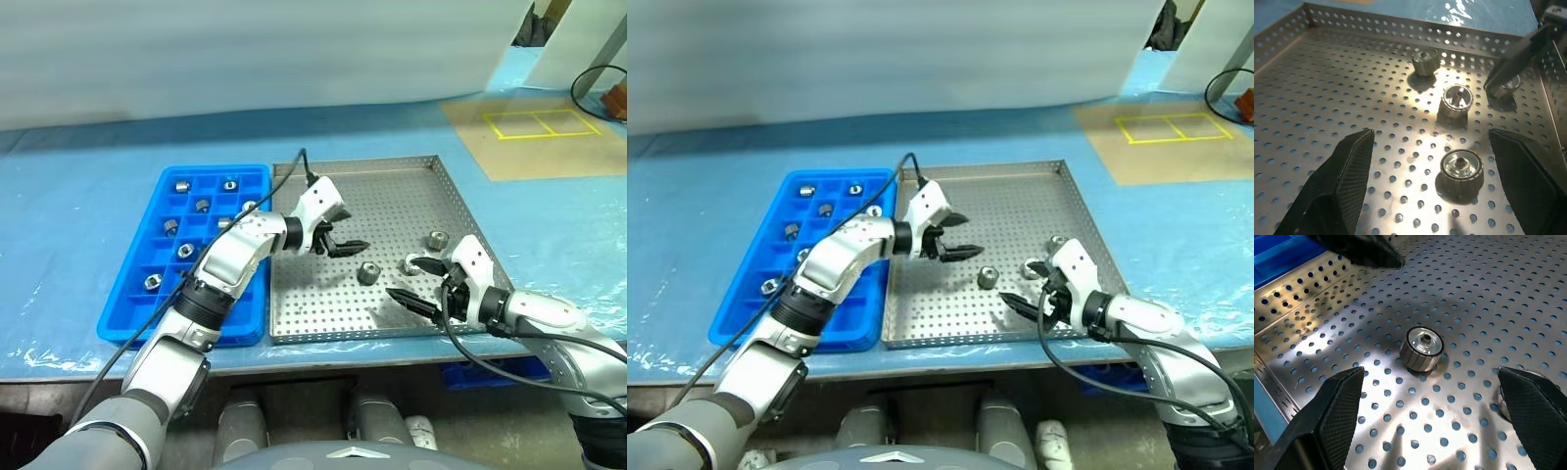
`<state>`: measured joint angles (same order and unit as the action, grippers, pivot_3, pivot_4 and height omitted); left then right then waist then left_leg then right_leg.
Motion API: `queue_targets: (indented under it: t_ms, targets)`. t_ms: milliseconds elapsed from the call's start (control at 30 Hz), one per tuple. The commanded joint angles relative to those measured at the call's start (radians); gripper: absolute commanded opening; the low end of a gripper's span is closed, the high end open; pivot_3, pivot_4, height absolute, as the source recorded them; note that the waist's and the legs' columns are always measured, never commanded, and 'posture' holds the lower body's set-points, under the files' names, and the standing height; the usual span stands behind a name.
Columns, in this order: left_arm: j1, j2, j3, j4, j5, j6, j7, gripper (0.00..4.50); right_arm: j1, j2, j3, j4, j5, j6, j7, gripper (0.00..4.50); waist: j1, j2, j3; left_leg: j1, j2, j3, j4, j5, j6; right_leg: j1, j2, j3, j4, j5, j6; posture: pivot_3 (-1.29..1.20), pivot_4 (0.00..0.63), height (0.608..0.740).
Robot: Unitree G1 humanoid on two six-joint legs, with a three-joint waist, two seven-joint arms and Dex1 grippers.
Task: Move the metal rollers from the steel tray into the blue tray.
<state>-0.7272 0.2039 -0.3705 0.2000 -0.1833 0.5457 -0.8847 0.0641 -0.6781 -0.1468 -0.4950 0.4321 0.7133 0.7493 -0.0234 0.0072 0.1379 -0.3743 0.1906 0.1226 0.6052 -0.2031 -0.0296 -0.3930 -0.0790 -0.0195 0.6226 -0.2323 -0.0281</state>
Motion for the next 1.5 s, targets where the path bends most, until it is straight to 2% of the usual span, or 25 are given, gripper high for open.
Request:
queue_targets:
  t_ms: [33, 300, 500, 667, 800, 933, 1033, 1133, 1233, 1500]
  targets:
    - [-0.054, -0.023, -0.038, 0.058, 0.011, 0.007, -0.053, 3.92, 0.029, 0.0, -0.053, -0.085, 0.041, 0.021, -0.029, 4.5, -0.009, 0.0, 0.0, 0.001, 0.0, 0.0, 0.0, 0.0, 0.0, 0.001, 0.0, 0.0, 0.0, 0.0, 0.0, -0.47, 0.15, 0.74]
    - [-0.097, -0.067, -0.1, 0.209, 0.079, -0.006, -0.093, 3.92, 0.09, 0.002, -0.082, -0.14, 0.071, 0.039, -0.073, 4.5, -0.034, 0.0, 0.0, 0.002, 0.0, 0.0, 0.0, -0.001, 0.001, 0.005, 0.0, 0.0, -0.004, 0.0, 0.0, -0.52, 0.15, 0.74]
    - [-0.114, -0.106, -0.123, 0.297, 0.146, -0.025, -0.063, 3.92, 0.104, 0.01, -0.074, -0.159, 0.081, 0.037, -0.101, 4.5, -0.048, 0.0, 0.0, 0.0, -0.001, 0.0, 0.0, -0.002, 0.003, 0.005, 0.0, 0.0, -0.006, 0.001, 0.001, -0.53, 0.15, 0.74]
    - [-0.109, -0.141, -0.09, 0.321, 0.138, -0.013, -0.066, 3.92, 0.115, 0.016, -0.059, -0.151, 0.072, 0.018, -0.111, 4.5, -0.049, 0.0, 0.0, 0.0, 0.0, 0.0, 0.0, -0.003, 0.005, 0.006, 0.0, 0.0, -0.009, 0.001, 0.001, -0.54, 0.15, 0.74]
    - [-0.109, -0.154, -0.078, 0.342, 0.154, -0.024, -0.045, 3.05, 0.112, 0.016, -0.053, -0.149, 0.071, 0.014, -0.115, 4.5, -0.049, 0.001, 0.0, 0.0, -0.001, 0.0, 0.0, -0.004, 0.007, 0.008, 0.0, 0.0, -0.014, 0.003, 0.001, -0.54, 0.15, 0.74]
    - [-0.1, -0.151, -0.077, 0.32, 0.154, -0.009, -0.049, 1.75, 0.109, 0.015, -0.048, -0.143, 0.069, 0.008, -0.116, 4.5, -0.049, 0.001, 0.0, 0.0, -0.002, 0.0, 0.0, -0.005, 0.008, 0.008, -0.001, 0.0, -0.016, 0.003, 0.001, -0.53, 0.15, 0.74]
    - [-0.089, -0.136, -0.084, 0.311, 0.164, -0.006, -0.047, 1.74, 0.1, 0.014, -0.044, -0.138, 0.069, 0.005, -0.116, 4.5, -0.049, 0.001, 0.0, 0.0, -0.002, 0.001, 0.0, -0.005, 0.008, 0.008, -0.001, 0.0, -0.016, 0.003, 0.002, -0.52, 0.15, 0.74]
    - [-0.062, -0.119, -0.083, 0.261, 0.167, 0.017, -0.038, 1.74, 0.088, 0.006, -0.032, -0.127, 0.065, -0.002, -0.107, 4.5, -0.048, 0.001, 0.0, 0.0, -0.001, 0.001, 0.0, -0.005, 0.008, 0.008, -0.001, 0.0, -0.015, 0.003, 0.002, -0.49, 0.15, 0.74]
    - [-0.029, -0.107, -0.028, 0.166, 0.146, 0.067, 0.019, 1.74, 0.056, 0.002, -0.01, -0.105, 0.063, -0.008, -0.091, 4.5, -0.05, 0.001, 0.0, 0.0, -0.001, 0.001, 0.0, -0.005, 0.008, 0.009, -0.001, -0.001, -0.015, 0.003, 0.002, -0.44, 0.15, 0.74]
    - [0.127, -0.083, 0.196, -0.174, 0.148, 0.168, 0.337, 1.74, -0.139, 0.017, 0.117, 0.057, 0.033, -0.061, -0.009, 4.5, -0.041, 0.001, 0.0, -0.001, 0.0, 0.001, 0.001, -0.004, 0.008, 0.008, -0.002, -0.003, -0.014, 0.004, 0.0, -0.29, 0.15, 0.74]
